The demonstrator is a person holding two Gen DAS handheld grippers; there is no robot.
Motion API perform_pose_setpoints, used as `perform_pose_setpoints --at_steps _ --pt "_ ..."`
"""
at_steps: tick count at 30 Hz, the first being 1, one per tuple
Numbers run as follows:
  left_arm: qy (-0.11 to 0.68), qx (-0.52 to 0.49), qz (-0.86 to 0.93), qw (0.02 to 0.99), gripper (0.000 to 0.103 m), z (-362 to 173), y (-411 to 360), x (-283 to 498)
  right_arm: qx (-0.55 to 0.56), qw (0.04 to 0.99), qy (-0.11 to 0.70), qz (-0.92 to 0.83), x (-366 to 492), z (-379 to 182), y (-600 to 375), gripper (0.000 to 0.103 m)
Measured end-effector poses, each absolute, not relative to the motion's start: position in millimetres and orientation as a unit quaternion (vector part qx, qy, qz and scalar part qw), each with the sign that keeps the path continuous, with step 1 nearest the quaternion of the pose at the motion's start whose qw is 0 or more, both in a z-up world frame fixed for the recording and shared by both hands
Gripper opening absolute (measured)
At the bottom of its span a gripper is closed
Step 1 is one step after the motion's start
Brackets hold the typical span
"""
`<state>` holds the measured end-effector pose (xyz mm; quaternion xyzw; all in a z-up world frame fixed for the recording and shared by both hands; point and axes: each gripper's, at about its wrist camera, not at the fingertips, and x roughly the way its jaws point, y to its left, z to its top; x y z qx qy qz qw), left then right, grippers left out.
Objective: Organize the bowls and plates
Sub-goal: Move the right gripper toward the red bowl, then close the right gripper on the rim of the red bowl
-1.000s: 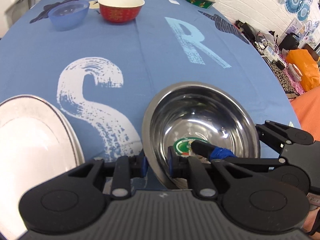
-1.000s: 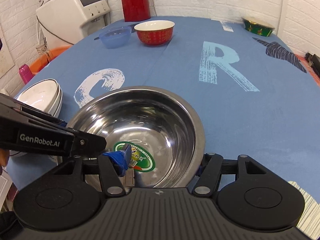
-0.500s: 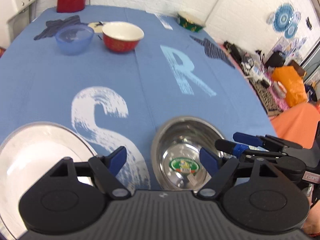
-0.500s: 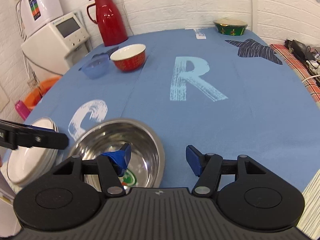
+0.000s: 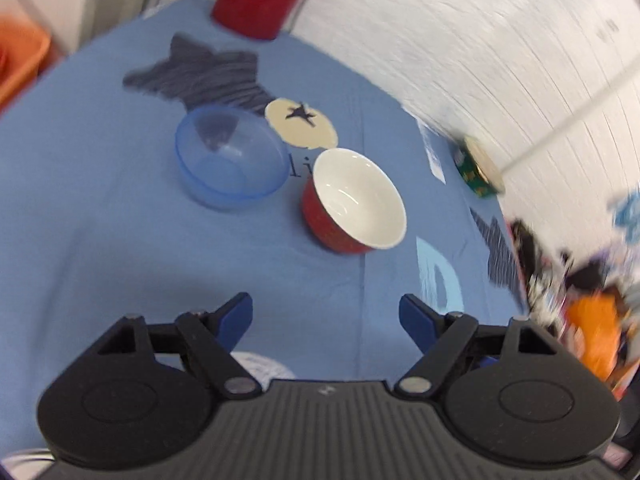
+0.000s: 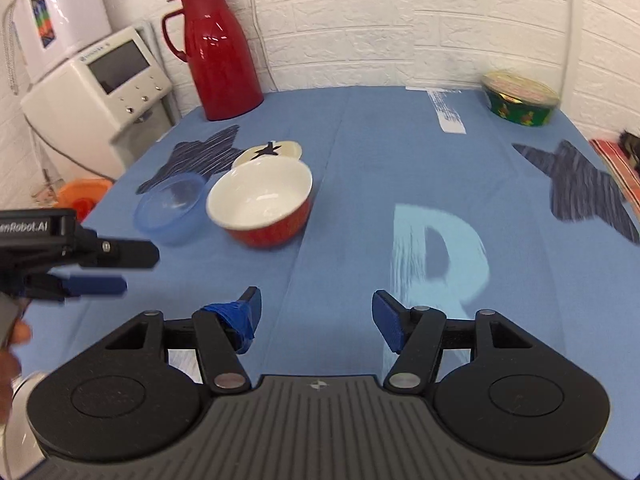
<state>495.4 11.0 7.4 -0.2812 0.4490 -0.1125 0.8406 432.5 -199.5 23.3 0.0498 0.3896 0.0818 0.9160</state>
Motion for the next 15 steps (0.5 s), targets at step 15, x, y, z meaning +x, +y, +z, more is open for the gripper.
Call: perform_pose_setpoints --at_steps 15 --pt "0.444 -0.353 0.003 0.823 0.082 -30 5 558 0.072 0.917 0.375 0.117 550 1 -201 0.049"
